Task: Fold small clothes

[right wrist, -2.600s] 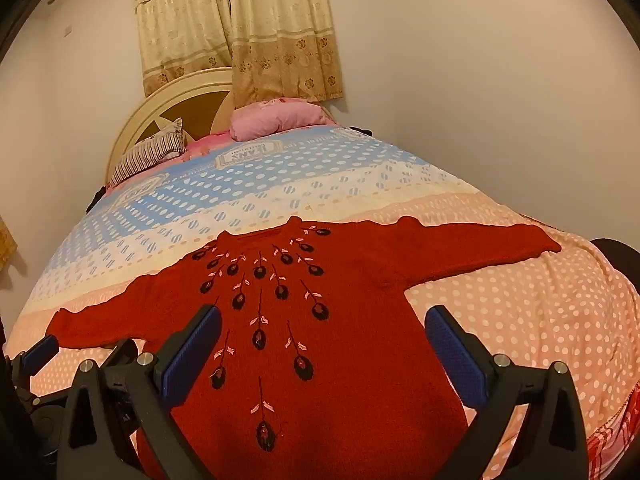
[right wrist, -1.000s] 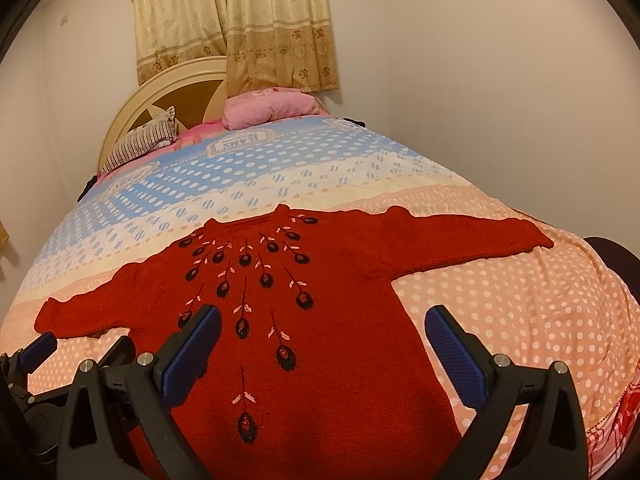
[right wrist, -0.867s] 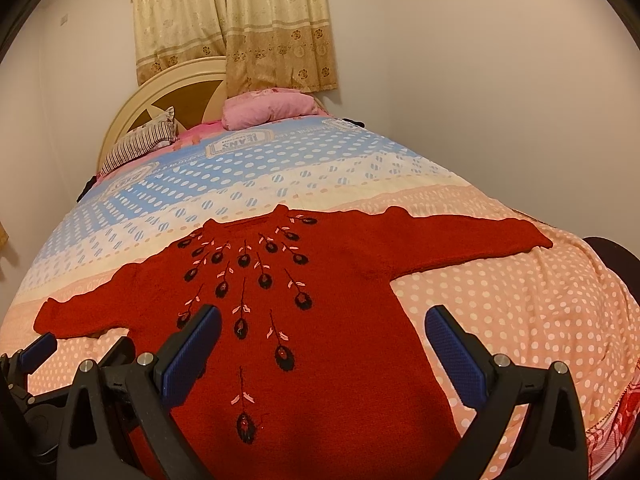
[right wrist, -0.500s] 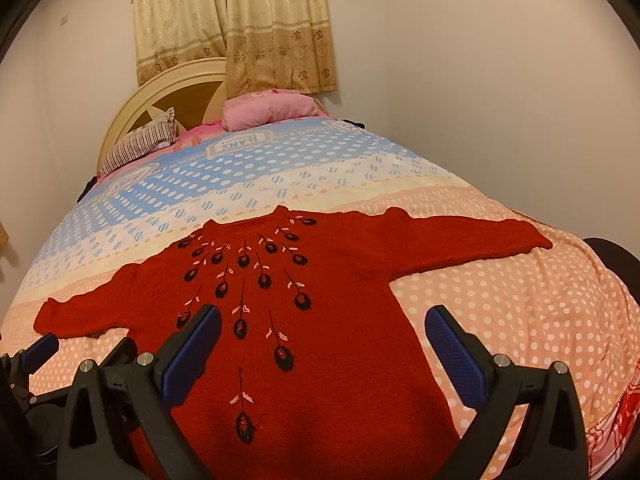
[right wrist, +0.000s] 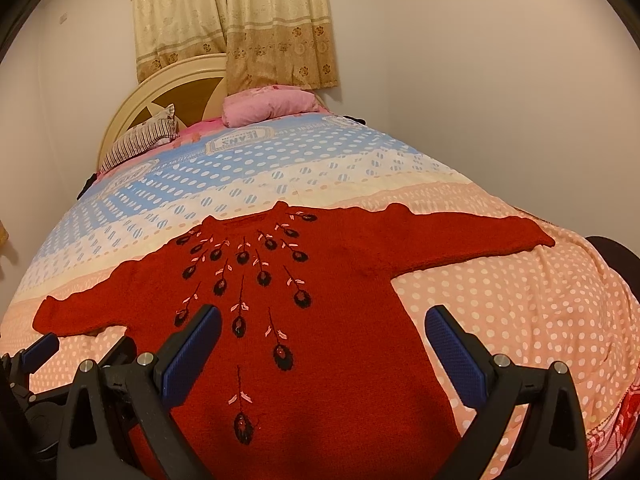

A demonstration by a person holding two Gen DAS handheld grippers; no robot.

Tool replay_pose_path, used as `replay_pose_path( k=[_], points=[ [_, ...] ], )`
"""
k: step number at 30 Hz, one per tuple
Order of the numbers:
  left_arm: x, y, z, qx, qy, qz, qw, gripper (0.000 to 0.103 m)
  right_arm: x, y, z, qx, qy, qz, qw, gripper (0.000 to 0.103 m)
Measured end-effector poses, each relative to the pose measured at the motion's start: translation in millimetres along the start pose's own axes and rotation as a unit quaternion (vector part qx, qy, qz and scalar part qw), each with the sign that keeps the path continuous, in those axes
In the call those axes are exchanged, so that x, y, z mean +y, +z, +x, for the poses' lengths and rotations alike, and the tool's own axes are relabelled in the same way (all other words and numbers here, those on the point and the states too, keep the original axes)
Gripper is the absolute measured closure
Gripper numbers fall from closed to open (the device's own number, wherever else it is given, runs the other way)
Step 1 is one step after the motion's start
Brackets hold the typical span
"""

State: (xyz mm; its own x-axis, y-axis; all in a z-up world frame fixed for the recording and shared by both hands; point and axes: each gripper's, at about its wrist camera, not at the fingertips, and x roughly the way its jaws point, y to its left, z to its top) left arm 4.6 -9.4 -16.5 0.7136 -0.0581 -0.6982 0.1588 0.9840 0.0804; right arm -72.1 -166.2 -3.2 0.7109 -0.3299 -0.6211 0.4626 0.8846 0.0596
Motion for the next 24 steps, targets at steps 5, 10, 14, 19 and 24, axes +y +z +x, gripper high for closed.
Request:
replay_pose_path(
  k=[5, 10, 14, 19, 24],
  points=[
    [-0.1, 0.9, 4.8, 0.001, 0.000, 0.002, 1.0000, 0.000, 1.0, 0.9, 4.5, 0.000, -0.001, -0.007, 1.000, 0.001],
    [1.3, 0.8, 13.5, -0.006, 0.001, 0.005, 1.0000, 0.000, -9.8, 5.2, 13.2, 0.004, -0.002, 0.001, 1.000, 0.001],
    [4.1, -0.4, 23.8, -0.013, -0.001, 0.010, 0.9999, 0.000, -23.3, 9.0, 25.1, 0.011, -0.015, 0.008, 1.000, 0.001],
    [15.6, 10.4, 49.5, -0.004, -0.008, -0.001, 1.0000, 0.000, -66.7, 19.8, 41.7, 0.006, -0.029, 0.033, 0.999, 0.012],
    [26.3, 17.0, 81.2, 0.022, 0.000, -0.023, 0.9995, 0.000, -158.3, 38.7, 75.7, 0.027, -0.073, 0.103, 0.992, 0.015]
  ],
)
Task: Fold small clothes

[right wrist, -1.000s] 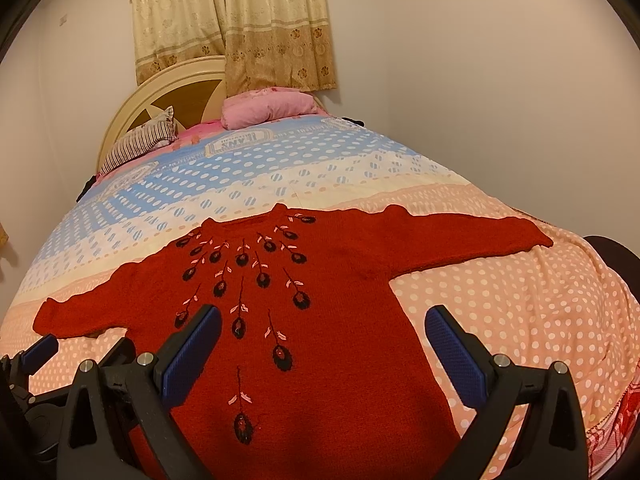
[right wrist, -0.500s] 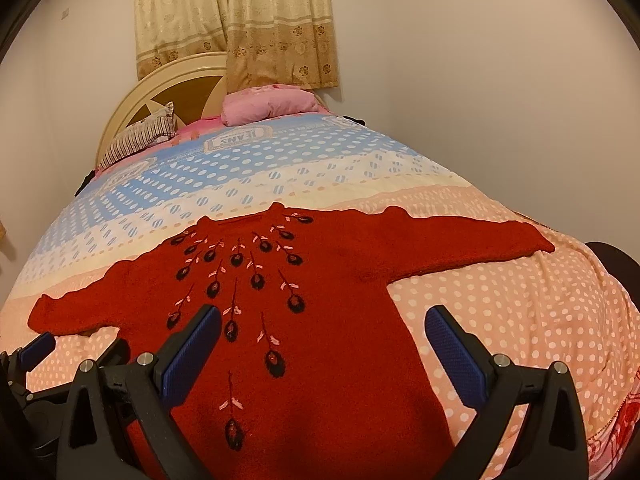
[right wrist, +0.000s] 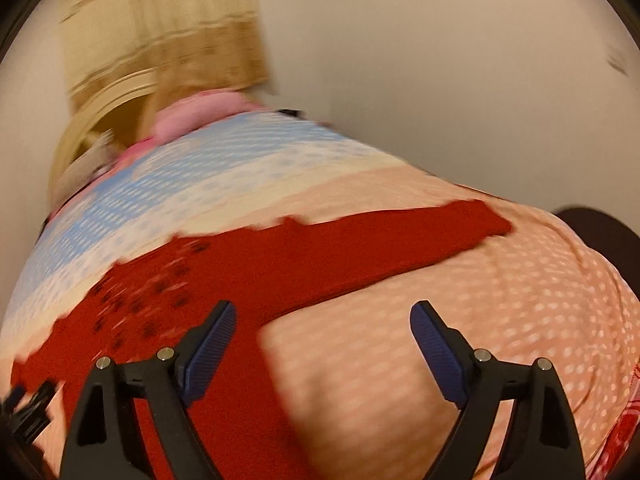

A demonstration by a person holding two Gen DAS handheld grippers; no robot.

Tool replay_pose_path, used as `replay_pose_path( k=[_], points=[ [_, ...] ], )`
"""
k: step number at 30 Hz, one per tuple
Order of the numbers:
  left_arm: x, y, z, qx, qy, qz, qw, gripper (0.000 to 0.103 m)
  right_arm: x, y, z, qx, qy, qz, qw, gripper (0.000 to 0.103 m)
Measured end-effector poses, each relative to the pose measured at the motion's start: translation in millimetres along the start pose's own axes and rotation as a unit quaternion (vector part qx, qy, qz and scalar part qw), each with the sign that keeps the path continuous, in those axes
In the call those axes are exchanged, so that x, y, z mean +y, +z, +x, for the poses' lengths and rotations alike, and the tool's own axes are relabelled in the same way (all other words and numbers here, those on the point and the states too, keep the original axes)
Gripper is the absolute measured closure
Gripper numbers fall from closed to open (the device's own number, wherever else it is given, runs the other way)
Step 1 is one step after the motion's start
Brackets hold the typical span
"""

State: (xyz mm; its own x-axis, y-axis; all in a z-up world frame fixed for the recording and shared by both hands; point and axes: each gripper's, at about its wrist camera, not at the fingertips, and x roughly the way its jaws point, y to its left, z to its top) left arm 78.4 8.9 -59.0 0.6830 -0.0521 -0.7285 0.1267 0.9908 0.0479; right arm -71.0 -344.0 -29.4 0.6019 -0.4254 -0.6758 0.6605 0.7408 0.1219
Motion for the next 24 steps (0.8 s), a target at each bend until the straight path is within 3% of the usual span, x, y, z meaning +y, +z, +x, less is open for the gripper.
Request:
replay_pose_path(
  k=[3, 5, 10, 12, 15, 18, 20, 24],
  points=[
    [2.1, -2.8, 11.0, -0.004, 0.011, -0.009, 0.9999, 0.000, -73.2, 26.9, 35.3, 0.012, -0.030, 0.083, 0.996, 0.027],
    [1.9, -6.3, 20.8, -0.005, 0.019, -0.012, 0.9997, 0.000, -123.7, 43.2, 61.0, 0.021, -0.040, 0.140, 0.989, 0.029],
    [5.9, -13.5, 43.3, 0.004, 0.039, -0.034, 0.9987, 0.000, -206.3, 62.3, 114.1, 0.060, -0.044, 0.245, 0.967, 0.035],
    [8.4, -16.2, 50.3, 0.005, 0.048, -0.043, 0.9979, 0.000, -221.8, 67.4, 132.5, 0.073, -0.048, 0.263, 0.961, 0.035],
    [13.5, -19.1, 59.3, 0.020, 0.046, -0.055, 0.9972, 0.000, -226.3, 76.0, 157.9, 0.096, -0.052, 0.254, 0.961, 0.036],
    [16.4, -20.1, 64.5, 0.031, 0.041, -0.063, 0.9967, 0.000, -237.9, 74.8, 177.8, 0.115, -0.040, 0.296, 0.947, 0.037],
    [17.8, -21.7, 68.1, 0.039, 0.034, -0.072, 0.9961, 0.000, -248.7, 69.2, 192.8, 0.124, -0.029, 0.335, 0.934, 0.043],
    [21.7, -23.4, 72.0, 0.048, 0.018, -0.088, 0.9948, 0.000, -250.3, 72.4, 206.4, 0.112, -0.023, 0.336, 0.935, 0.059]
  ],
)
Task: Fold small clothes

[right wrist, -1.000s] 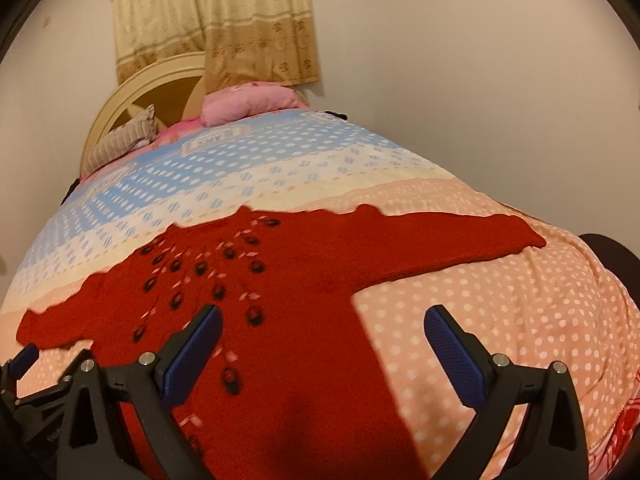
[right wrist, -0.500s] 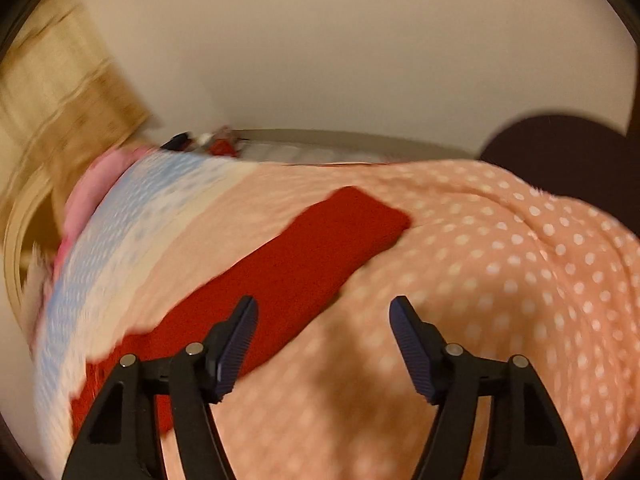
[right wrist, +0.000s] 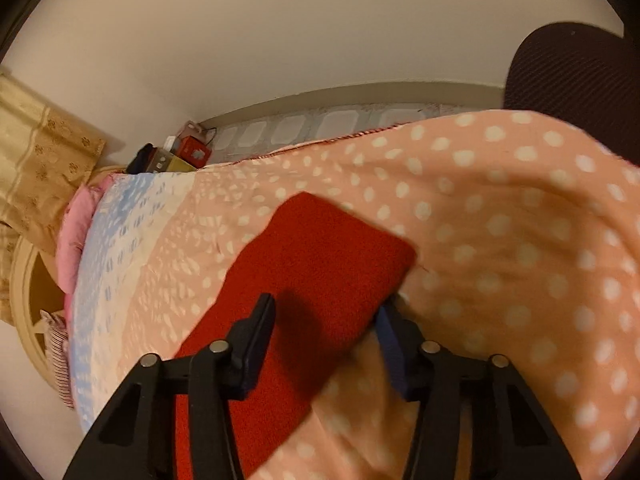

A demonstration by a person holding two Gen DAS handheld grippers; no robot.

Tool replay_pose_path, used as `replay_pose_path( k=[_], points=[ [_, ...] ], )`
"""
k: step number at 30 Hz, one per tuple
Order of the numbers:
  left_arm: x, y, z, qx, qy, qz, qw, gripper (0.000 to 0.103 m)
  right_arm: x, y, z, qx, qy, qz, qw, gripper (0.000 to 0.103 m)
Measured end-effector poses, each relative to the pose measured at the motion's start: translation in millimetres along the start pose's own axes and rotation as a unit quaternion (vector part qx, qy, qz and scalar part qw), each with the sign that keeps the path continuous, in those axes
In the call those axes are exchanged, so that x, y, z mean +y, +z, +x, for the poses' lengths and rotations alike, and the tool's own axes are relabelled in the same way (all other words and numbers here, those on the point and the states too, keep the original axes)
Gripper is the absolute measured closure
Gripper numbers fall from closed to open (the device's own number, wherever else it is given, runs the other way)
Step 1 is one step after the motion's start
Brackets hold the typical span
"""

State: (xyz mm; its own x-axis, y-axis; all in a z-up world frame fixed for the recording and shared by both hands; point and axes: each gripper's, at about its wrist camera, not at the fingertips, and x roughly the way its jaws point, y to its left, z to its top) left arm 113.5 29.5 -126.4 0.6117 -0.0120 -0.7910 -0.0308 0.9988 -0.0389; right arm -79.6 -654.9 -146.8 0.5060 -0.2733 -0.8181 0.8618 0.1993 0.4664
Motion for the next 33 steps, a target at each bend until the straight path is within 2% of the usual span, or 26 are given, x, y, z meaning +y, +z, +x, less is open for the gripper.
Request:
replay_pose_path(
  k=[2, 4, 5, 7, 11, 15, 20, 21, 25, 29, 33],
  points=[
    [0.6, 0.8, 1.9, 0.002, -0.005, -0.005, 1.0000, 0.000, -5.7, 2.5, 3.8, -0.005, 0.005, 0.008, 1.000, 0.072],
    [-1.0, 0.9, 2.5, 0.001, -0.003, -0.003, 1.0000, 0.000, -11.3, 4.4, 4.3, -0.006, 0.008, 0.006, 1.000, 0.093],
    [-1.8, 1.0, 2.8, 0.002, -0.002, -0.002, 1.0000, 0.000, -12.5, 4.4, 2.8, -0.003, 0.019, 0.000, 1.000, 0.096],
    [-2.6, 2.4, 4.5, 0.001, -0.003, -0.002, 1.0000, 0.000, -10.0, 2.5, -9.1, -0.016, 0.032, -0.012, 0.999, 0.097],
    [-3.0, 2.5, 4.8, 0.000, -0.006, -0.003, 1.0000, 0.000, 23.3, -14.1, -53.9, -0.067, 0.039, -0.093, 0.993, 0.097],
    [0.0, 1.6, 2.3, -0.002, -0.012, -0.007, 0.9999, 0.000, 83.2, -61.2, -96.9, -0.091, 0.055, -0.188, 0.976, 0.097],
    [2.9, 3.3, -10.6, -0.003, -0.027, 0.009, 0.9996, 0.000, 170.2, -153.7, -131.2, -0.096, 0.094, -0.312, 0.940, 0.097],
    [4.0, 3.6, -16.4, -0.011, -0.026, 0.015, 0.9995, 0.000, 191.8, -181.5, -135.4, -0.092, 0.107, -0.343, 0.929, 0.097],
    [17.5, 8.4, -47.4, -0.063, -0.011, 0.036, 0.9973, 0.000, 248.0, -266.5, -139.6, -0.065, 0.150, -0.410, 0.897, 0.097],
    [46.0, 15.8, -59.5, -0.077, -0.018, 0.014, 0.9968, 0.000, 292.2, -350.9, -124.3, -0.028, 0.182, -0.463, 0.867, 0.098],
    [73.1, 15.3, -57.0, -0.074, -0.011, -0.015, 0.9970, 0.000, 317.4, -425.3, -104.8, -0.014, 0.188, -0.508, 0.840, 0.098]
  ],
)
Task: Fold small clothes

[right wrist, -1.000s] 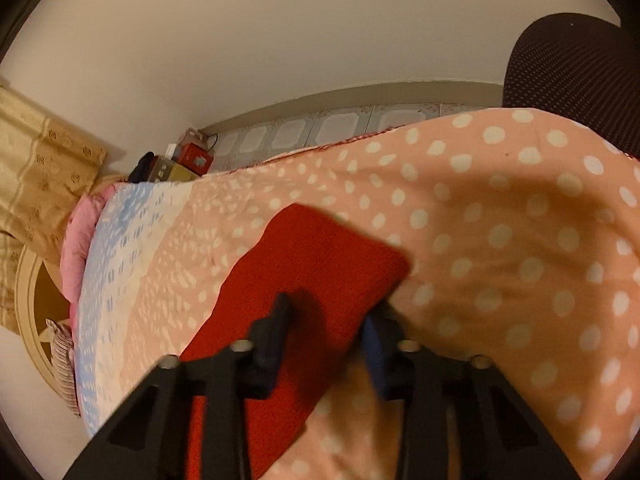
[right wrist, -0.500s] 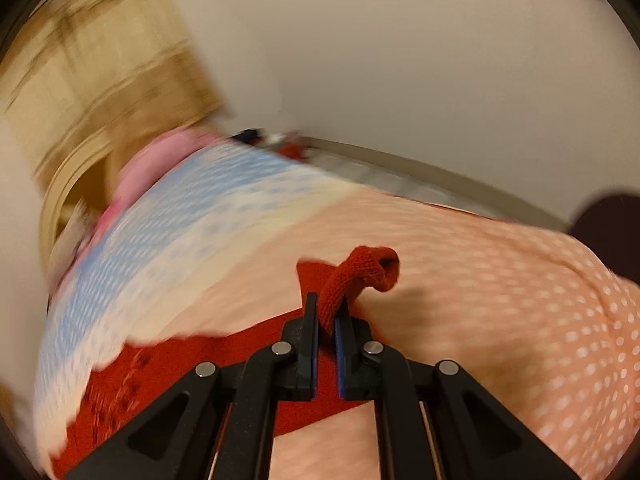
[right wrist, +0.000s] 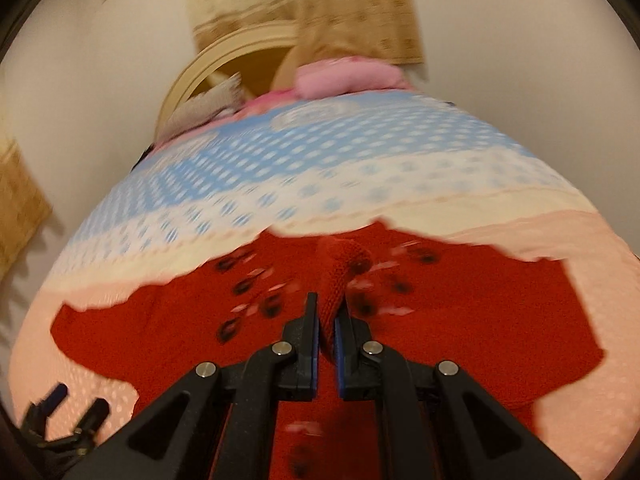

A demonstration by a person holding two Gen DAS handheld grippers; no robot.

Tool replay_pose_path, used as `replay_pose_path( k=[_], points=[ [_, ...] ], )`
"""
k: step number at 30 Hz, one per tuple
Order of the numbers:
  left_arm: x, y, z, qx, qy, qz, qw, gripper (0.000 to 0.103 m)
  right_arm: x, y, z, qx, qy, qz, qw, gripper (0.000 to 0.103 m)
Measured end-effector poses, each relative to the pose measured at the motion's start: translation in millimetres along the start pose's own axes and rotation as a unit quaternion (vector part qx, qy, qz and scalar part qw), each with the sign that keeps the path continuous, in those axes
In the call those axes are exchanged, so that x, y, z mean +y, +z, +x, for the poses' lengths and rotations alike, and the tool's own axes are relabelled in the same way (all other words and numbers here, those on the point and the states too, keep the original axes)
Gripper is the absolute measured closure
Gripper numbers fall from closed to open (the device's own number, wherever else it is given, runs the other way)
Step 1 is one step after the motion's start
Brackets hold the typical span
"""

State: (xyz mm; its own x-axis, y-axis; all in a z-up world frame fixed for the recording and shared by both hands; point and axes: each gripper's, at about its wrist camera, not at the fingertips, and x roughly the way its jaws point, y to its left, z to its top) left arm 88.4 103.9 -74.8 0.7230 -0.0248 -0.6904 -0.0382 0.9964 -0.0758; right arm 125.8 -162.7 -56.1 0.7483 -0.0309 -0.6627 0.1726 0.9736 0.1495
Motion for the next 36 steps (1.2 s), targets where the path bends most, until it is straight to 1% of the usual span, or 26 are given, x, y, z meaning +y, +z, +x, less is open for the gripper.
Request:
replay_pose_path(
  k=[2, 4, 6, 8, 9, 10, 11, 13, 14, 15, 16, 18, 19, 20, 21, 22, 24, 27, 29, 32, 33, 35, 36],
  points=[
    [11.5, -1.9, 5.0, 0.004, 0.012, -0.007, 0.9999, 0.000, 28.5, -11.6, 19.9, 0.008, 0.000, -0.030, 1.000, 0.098],
    [20.8, -3.7, 11.0, 0.009, 0.022, -0.015, 0.9996, 0.000, 45.9, -23.9, 33.3, 0.020, 0.007, -0.057, 0.998, 0.098],
    [27.5, -4.4, 15.1, 0.013, 0.027, -0.023, 0.9993, 0.000, 64.6, -34.6, 49.2, 0.038, 0.026, -0.085, 0.995, 0.097],
    [33.9, -4.8, 18.1, 0.015, 0.029, -0.030, 0.9990, 0.000, 75.3, -44.5, 60.6, 0.064, 0.056, -0.103, 0.991, 0.096],
    [35.8, -5.2, 18.8, 0.015, 0.031, -0.030, 0.9990, 0.000, 79.0, -49.2, 66.2, 0.086, 0.074, -0.109, 0.987, 0.091],
    [37.9, -5.6, 19.8, 0.014, 0.033, -0.031, 0.9989, 0.000, 78.8, -51.1, 67.5, 0.099, 0.085, -0.108, 0.986, 0.082],
    [39.1, -5.3, 20.5, 0.013, 0.035, -0.032, 0.9988, 0.000, 77.9, -51.5, 67.2, 0.106, 0.097, -0.102, 0.984, 0.078],
    [42.0, -6.0, 22.3, 0.012, 0.034, -0.036, 0.9987, 0.000, 71.6, -48.4, 55.3, 0.101, 0.135, -0.076, 0.983, 0.061],
    [43.9, -7.0, 23.0, 0.014, 0.033, -0.038, 0.9986, 0.000, 64.5, -46.0, 47.1, 0.094, 0.152, -0.057, 0.982, 0.057],
    [44.6, -7.7, 25.1, 0.016, 0.032, -0.040, 0.9986, 0.000, 58.8, -44.0, 41.5, 0.089, 0.162, -0.046, 0.982, 0.051],
    [45.1, -8.4, 27.8, 0.020, 0.032, -0.041, 0.9985, 0.000, 50.9, -41.5, 33.9, 0.080, 0.176, -0.028, 0.981, 0.048],
    [45.6, -10.0, 31.4, 0.027, 0.032, -0.044, 0.9981, 0.000, 41.8, -37.5, 23.2, 0.057, 0.185, -0.001, 0.981, 0.048],
    [46.0, -11.0, 31.3, 0.030, 0.029, -0.048, 0.9979, 0.000, 38.3, -35.4, 22.5, 0.051, 0.172, 0.005, 0.984, 0.049],
    [46.5, -11.1, 31.4, 0.031, 0.027, -0.050, 0.9979, 0.000, 38.4, -32.9, 24.7, 0.053, 0.152, 0.005, 0.987, 0.055],
    [47.4, -11.3, 29.8, 0.030, 0.025, -0.052, 0.9979, 0.000, 39.1, -31.2, 32.5, 0.061, 0.128, 0.002, 0.990, 0.079],
    [47.6, -11.0, 27.1, 0.027, 0.025, -0.052, 0.9980, 0.000, 41.3, -30.1, 44.6, 0.075, 0.111, 0.000, 0.991, 0.095],
    [46.9, -10.0, 22.4, 0.020, 0.031, -0.045, 0.9983, 0.000, 50.3, -26.7, 72.5, 0.100, 0.103, -0.005, 0.990, 0.095],
    [50.5, -8.8, 17.1, 0.015, 0.040, -0.039, 0.9983, 0.000, 77.9, -36.6, 100.7, 0.133, 0.101, -0.043, 0.985, 0.095],
    [54.0, -8.3, 16.3, 0.013, 0.043, -0.043, 0.9980, 0.000, 93.0, -38.4, 98.8, 0.122, 0.092, -0.065, 0.986, 0.095],
    [58.9, -8.1, 20.4, 0.019, 0.043, -0.055, 0.9974, 0.000, 107.5, -37.5, 91.8, 0.140, 0.142, -0.075, 0.977, 0.095],
    [60.2, -8.5, 21.8, 0.022, 0.042, -0.058, 0.9972, 0.000, 111.5, -38.6, 87.1, 0.139, 0.142, -0.086, 0.976, 0.095],
    [60.3, -9.0, 22.7, 0.025, 0.044, -0.060, 0.9969, 0.000, 119.2, -39.1, 71.1, 0.115, 0.117, -0.107, 0.981, 0.092],
    [60.0, -8.8, 22.1, 0.025, 0.045, -0.059, 0.9970, 0.000, 120.5, -40.5, 61.9, 0.091, 0.097, -0.113, 0.985, 0.084]
  ],
)
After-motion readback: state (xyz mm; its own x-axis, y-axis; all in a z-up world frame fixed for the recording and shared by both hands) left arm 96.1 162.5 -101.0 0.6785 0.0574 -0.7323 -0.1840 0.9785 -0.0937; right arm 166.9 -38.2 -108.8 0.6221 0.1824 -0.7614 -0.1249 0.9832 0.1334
